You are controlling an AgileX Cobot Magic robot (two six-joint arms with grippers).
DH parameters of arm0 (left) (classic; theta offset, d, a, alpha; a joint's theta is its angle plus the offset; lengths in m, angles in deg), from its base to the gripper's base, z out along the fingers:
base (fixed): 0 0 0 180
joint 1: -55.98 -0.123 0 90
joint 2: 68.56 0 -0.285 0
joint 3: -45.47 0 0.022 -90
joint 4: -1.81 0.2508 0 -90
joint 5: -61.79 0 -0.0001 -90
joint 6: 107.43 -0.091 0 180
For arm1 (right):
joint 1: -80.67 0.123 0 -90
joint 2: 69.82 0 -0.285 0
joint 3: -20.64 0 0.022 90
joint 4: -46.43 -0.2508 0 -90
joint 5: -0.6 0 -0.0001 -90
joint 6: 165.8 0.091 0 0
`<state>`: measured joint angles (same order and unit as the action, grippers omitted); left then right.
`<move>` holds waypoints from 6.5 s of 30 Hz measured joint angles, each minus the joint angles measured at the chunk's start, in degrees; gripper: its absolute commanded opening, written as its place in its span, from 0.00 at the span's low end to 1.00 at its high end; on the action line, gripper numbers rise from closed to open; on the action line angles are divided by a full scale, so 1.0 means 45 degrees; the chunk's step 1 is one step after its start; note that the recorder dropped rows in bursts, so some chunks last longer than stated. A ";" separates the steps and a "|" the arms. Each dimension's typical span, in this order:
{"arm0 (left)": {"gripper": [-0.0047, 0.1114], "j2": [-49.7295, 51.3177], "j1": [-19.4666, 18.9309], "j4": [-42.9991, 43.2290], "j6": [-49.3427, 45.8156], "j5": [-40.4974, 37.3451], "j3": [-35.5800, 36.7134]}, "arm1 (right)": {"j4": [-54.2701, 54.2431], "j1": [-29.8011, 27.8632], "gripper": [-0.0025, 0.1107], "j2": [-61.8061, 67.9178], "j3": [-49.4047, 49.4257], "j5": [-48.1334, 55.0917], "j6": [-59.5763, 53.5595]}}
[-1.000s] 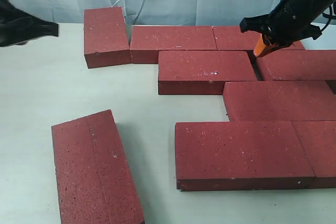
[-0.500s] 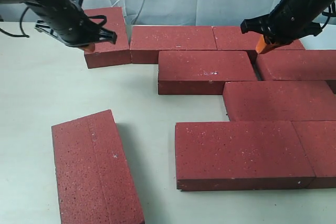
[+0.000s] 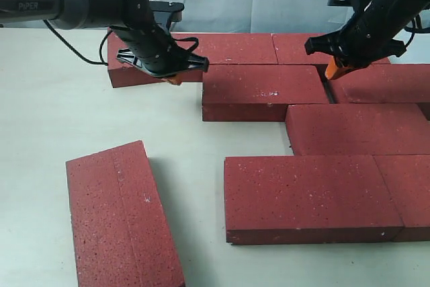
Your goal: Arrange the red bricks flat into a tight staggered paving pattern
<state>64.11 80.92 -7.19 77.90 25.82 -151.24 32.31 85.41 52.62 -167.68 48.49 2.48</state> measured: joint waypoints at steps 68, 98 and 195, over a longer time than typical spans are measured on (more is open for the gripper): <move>0.04 0.1329 -0.0457 -0.2504 -0.1186 -0.2946 -0.2079 | 0.0051 0.0000 0.01 0.0000 0.0000 -0.0060 0.0012; 0.04 -0.5534 -0.0579 0.1928 -0.1186 -0.2849 0.4973 | -0.0067 0.0030 0.01 -0.2767 0.2881 0.2477 -0.0017; 0.04 -0.7976 -0.2222 0.6727 0.1829 -0.1839 0.8826 | -0.5321 1.2545 0.01 -0.0798 0.4878 -0.4057 -0.2900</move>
<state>28.21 70.92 23.09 86.13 17.55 -111.53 8.36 141.87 49.03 -145.73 30.23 -10.57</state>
